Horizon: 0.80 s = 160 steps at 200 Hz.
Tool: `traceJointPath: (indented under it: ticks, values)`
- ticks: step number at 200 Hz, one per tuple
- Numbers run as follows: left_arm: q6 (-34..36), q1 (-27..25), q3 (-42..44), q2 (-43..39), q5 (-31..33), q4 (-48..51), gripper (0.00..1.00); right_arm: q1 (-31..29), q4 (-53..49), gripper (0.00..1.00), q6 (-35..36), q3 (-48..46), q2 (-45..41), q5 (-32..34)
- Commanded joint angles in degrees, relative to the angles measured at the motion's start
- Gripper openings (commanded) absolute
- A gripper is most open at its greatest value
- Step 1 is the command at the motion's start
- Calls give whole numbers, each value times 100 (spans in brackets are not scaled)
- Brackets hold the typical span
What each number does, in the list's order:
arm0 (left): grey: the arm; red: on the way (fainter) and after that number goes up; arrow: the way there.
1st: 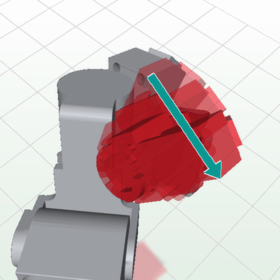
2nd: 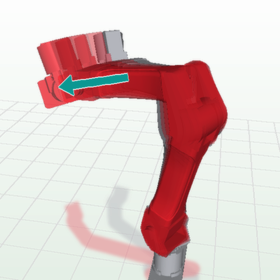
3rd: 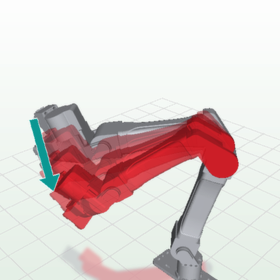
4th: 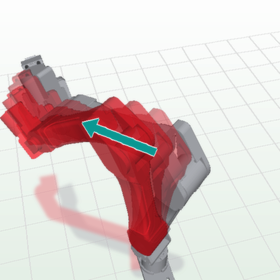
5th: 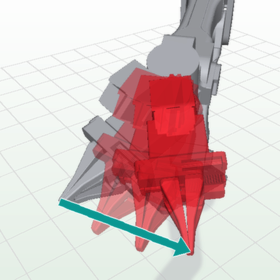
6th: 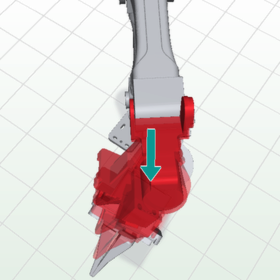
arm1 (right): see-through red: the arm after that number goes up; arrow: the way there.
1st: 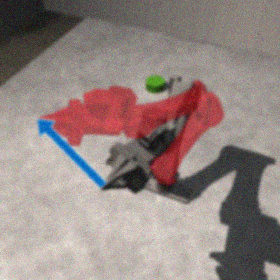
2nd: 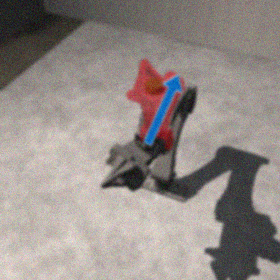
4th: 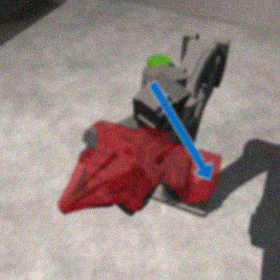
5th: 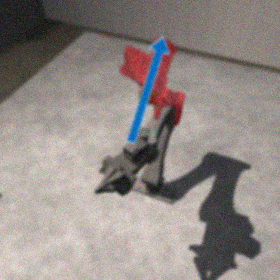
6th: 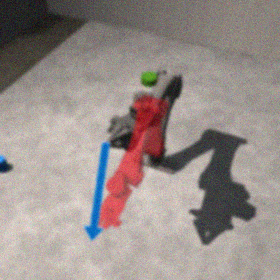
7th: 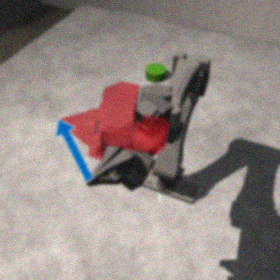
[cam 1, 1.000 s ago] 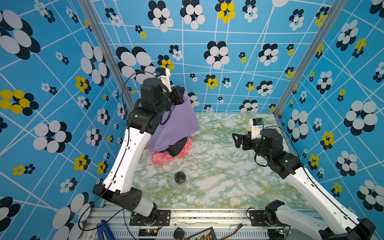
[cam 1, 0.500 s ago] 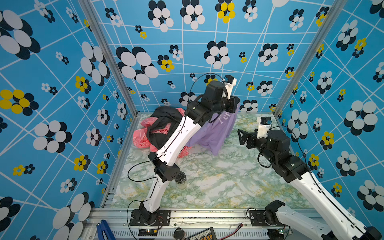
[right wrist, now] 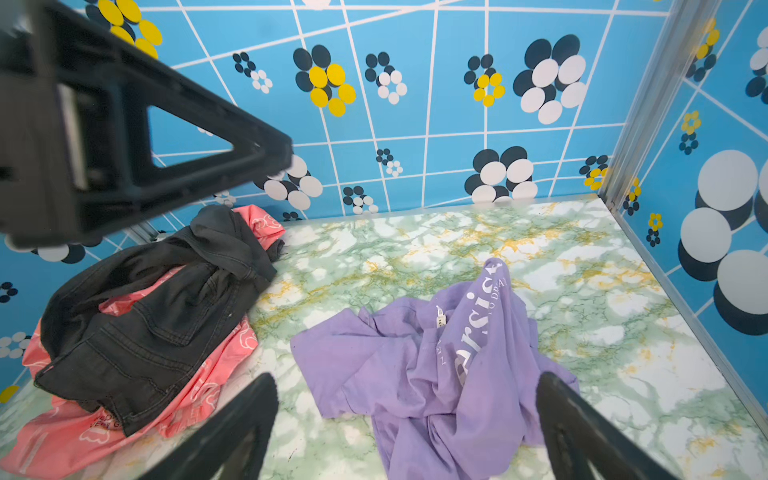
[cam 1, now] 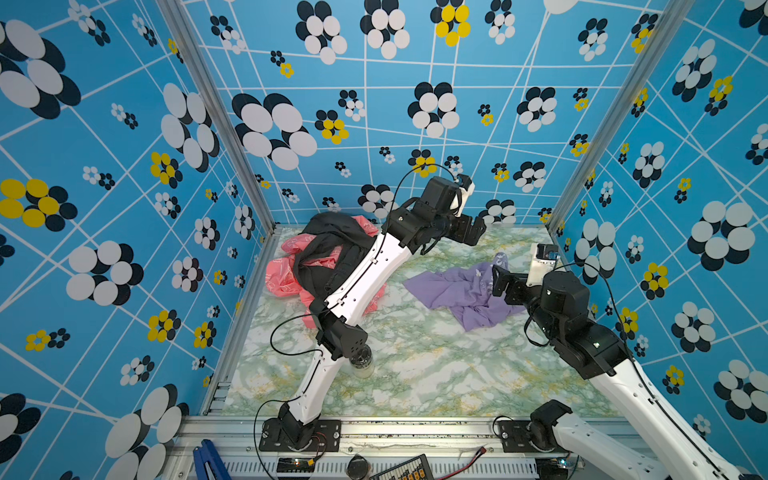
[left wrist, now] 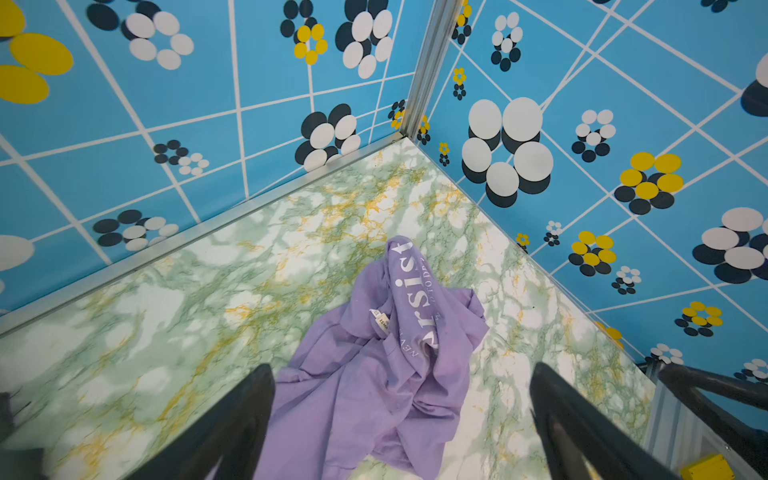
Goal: Pick out a specific cloth from the pile
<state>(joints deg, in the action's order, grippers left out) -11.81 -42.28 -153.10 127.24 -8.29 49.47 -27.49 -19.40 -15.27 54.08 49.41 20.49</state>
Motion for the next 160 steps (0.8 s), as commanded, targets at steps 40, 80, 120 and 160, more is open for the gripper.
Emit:
traceJointPath:
  ticks: [40, 80, 120, 160]
  values:
    - [230, 470, 3971, -2833, 552, -1479, 99, -52, -310, 99, 82, 119, 843, -667]
    - [-152, 1165, 6277, -4451, 407, -2419, 99, -185, -577, 99, 206, 255, 1520, -836]
    - [-211, 1832, 7559, -5462, 79, -2458, 99, -424, -679, 99, 294, 371, 2305, -963]
    - [-311, 2238, 8228, -5928, -100, -2347, 99, -511, -934, 99, 184, 615, 3134, -989]
